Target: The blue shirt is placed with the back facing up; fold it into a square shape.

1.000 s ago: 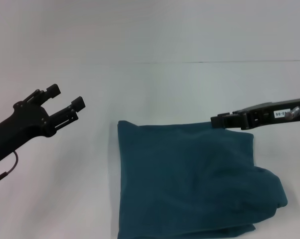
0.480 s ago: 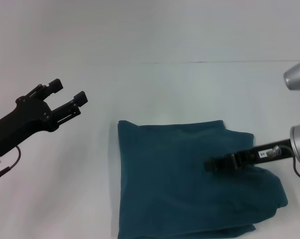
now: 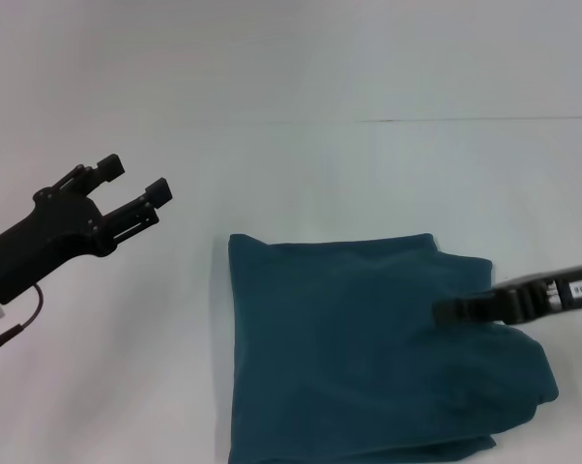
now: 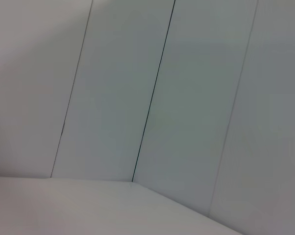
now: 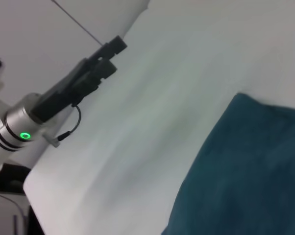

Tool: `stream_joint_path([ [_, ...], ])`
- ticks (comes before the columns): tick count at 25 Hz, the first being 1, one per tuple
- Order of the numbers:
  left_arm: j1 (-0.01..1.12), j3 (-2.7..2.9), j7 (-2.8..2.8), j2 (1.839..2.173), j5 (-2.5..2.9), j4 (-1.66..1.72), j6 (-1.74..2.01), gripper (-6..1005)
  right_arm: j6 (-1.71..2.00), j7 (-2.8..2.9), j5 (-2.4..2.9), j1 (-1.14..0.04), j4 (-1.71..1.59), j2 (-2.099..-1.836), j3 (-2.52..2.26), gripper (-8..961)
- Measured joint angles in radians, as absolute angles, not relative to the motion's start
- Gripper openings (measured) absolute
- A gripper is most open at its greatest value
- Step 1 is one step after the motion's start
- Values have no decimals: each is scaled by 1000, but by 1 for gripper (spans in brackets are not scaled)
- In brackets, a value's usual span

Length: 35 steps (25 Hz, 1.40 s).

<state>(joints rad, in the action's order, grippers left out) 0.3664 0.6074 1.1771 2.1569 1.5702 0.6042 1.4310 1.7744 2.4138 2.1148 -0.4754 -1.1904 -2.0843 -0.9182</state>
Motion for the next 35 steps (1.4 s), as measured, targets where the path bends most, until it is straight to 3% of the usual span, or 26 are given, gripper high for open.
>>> stream_joint_path([
  [7,363,607,1177,2157,1573,603,1431,877,1760,2394,2178,-453,-1087,-2084,-900,35],
  [25,361,617,1170,2155,1575,605,1431,877,1551,2333,2358,-526,-813,-2089,-944,36],
  [35,362,611,1166,2155,1575,608,1437,877,1628,2361,2267,-497,-939,-2093,-933,36],
])
